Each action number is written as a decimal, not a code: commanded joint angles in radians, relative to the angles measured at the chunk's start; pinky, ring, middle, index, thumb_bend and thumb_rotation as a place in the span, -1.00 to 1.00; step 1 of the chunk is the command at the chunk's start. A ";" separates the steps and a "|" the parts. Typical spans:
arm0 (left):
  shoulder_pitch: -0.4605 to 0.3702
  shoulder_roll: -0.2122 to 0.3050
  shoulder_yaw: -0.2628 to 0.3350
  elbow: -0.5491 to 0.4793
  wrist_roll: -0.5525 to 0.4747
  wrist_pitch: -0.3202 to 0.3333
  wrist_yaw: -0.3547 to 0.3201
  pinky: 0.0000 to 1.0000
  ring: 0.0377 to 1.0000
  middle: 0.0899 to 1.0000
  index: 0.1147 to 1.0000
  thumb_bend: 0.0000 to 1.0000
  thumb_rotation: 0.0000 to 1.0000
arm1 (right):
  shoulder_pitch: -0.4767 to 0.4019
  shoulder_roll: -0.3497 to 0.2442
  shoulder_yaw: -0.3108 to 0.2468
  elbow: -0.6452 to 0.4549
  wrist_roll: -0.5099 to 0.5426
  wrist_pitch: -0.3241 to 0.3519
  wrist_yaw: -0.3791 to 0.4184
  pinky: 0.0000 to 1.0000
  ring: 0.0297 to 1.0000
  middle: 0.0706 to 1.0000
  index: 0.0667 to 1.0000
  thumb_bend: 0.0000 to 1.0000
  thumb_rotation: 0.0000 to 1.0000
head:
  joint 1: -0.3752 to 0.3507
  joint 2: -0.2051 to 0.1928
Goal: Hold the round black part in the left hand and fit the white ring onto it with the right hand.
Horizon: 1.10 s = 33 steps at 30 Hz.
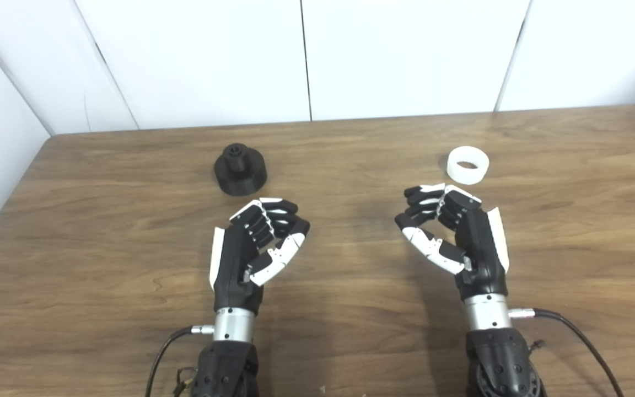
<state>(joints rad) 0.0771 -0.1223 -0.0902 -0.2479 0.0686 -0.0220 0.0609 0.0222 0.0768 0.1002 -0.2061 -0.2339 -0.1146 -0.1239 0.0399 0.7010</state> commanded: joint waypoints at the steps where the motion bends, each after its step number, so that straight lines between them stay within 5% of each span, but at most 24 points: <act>1: -0.018 0.000 -0.007 -0.038 0.012 -0.016 -0.005 -0.30 -0.21 -0.14 -0.15 0.02 -1.00 | -0.013 0.008 0.005 -0.034 0.003 -0.014 0.006 -0.18 -0.02 0.18 -0.08 0.00 -0.72 | 0.001 0.001; 5: -0.019 0.002 -0.010 -0.034 0.023 -0.020 -0.004 -0.34 -0.24 -0.15 -0.15 0.02 -1.00 | -0.011 0.006 0.003 -0.035 0.003 -0.014 0.006 -0.18 -0.01 0.19 -0.08 0.00 -0.72 | 0.024 -0.004; 16: -0.015 -0.036 -0.054 0.011 0.073 -0.039 0.023 -0.22 -0.15 -0.12 -0.17 0.02 -1.00 | 0.000 -0.058 -0.039 -0.003 0.041 -0.055 0.024 -0.14 0.02 0.20 -0.08 0.00 -0.70 | 0.245 -0.044; 33: -0.028 -0.024 -0.042 0.006 0.085 -0.037 0.025 -0.27 -0.18 -0.12 -0.17 0.02 -1.00 | -0.004 -0.065 -0.053 0.017 0.063 -0.063 0.037 -0.14 0.01 0.19 -0.07 0.01 -0.68 | 0.242 -0.046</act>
<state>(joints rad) 0.0869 -0.1456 -0.1361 -0.2108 0.1429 -0.0365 0.0829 0.0270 0.0144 0.0476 -0.1758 -0.1749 -0.1355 -0.0879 0.2807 0.6535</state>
